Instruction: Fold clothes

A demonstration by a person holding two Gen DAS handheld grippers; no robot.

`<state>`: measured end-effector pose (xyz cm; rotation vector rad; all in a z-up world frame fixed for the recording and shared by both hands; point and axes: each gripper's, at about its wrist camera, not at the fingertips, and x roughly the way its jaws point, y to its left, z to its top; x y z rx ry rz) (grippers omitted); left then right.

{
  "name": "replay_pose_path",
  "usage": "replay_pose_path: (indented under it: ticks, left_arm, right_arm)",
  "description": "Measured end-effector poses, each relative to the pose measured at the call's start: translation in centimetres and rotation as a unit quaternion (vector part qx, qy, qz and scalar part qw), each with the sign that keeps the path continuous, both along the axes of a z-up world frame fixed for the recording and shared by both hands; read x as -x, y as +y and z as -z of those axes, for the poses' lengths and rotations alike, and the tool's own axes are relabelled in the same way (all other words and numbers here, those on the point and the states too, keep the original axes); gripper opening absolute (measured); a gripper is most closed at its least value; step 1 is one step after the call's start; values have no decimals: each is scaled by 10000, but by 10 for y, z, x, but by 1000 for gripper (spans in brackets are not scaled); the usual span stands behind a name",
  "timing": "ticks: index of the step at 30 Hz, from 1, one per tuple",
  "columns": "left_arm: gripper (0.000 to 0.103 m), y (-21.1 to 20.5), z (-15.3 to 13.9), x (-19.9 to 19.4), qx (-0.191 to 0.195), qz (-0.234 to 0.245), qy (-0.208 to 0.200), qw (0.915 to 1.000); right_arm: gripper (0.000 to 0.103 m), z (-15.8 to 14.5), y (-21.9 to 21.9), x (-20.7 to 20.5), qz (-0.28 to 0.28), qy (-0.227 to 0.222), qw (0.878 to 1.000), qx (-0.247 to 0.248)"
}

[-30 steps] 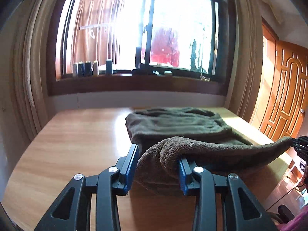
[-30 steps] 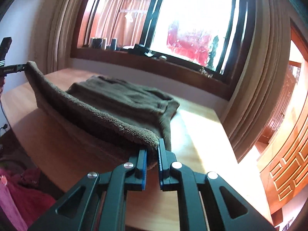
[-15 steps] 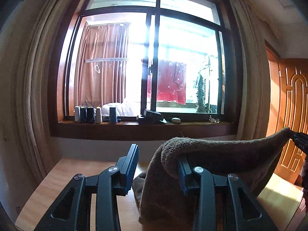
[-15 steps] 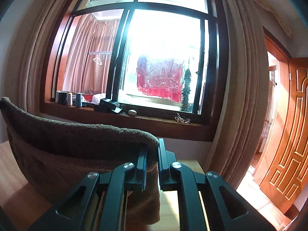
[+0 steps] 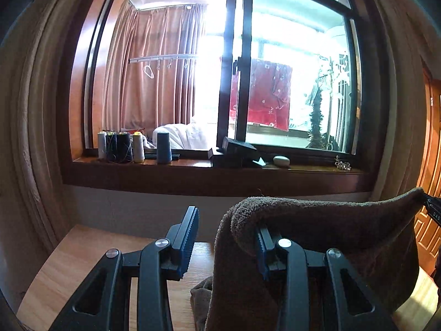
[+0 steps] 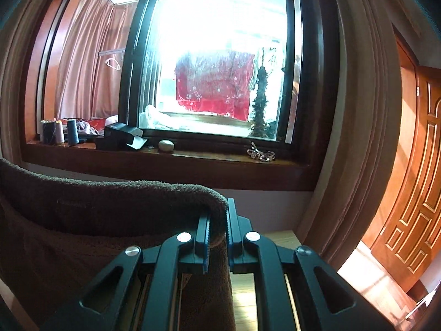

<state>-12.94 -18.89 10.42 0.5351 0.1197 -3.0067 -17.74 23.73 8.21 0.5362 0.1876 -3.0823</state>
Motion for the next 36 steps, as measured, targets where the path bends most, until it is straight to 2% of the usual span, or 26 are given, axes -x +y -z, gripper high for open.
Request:
replay_pose_path:
  ticks: [5, 9, 13, 18, 19, 22, 24, 26, 28, 32, 36]
  left_arm:
    - [40, 0, 51, 61, 41, -37, -628, 9980]
    - [40, 0, 92, 94, 161, -121, -1080, 9939]
    - [40, -1, 129, 120, 242, -186, -1513, 9880]
    - [42, -5, 162, 141, 193, -196, -2114, 9770]
    - [43, -6, 168, 145, 166, -196, -2234, 9744]
    - [43, -11, 182, 150, -11, -166, -2490, 9684]
    - [43, -14, 188, 151, -149, -113, -2594, 9656]
    - [45, -16, 193, 150, -246, -100, -2667, 9634]
    - [57, -17, 196, 145, -298, -154, -2681, 9628]
    - [57, -18, 199, 125, -425, -161, -2686, 9622]
    - [57, -15, 200, 89, -393, -136, -2673, 9627]
  right_arm:
    - [10, 50, 2, 59, 99, -648, 9978, 5]
    - [10, 88, 1, 93, 131, -1095, 9939, -77]
    - [10, 122, -4, 115, 102, -1486, 9886, -201]
    - [11, 148, -6, 135, 28, -1918, 9812, -218]
    - [14, 152, -5, 138, 28, -1999, 9796, -194]
    - [44, 164, 0, 141, 54, -2237, 9746, -113]
    - [76, 171, 3, 144, 71, -2395, 9708, -58]
    - [79, 179, 6, 146, 88, -2553, 9668, -4]
    - [79, 184, 4, 144, 58, -2663, 9639, -69]
    - [79, 187, -4, 128, -24, -2706, 9623, -263]
    - [79, 189, -3, 101, -113, -2746, 9613, -196]
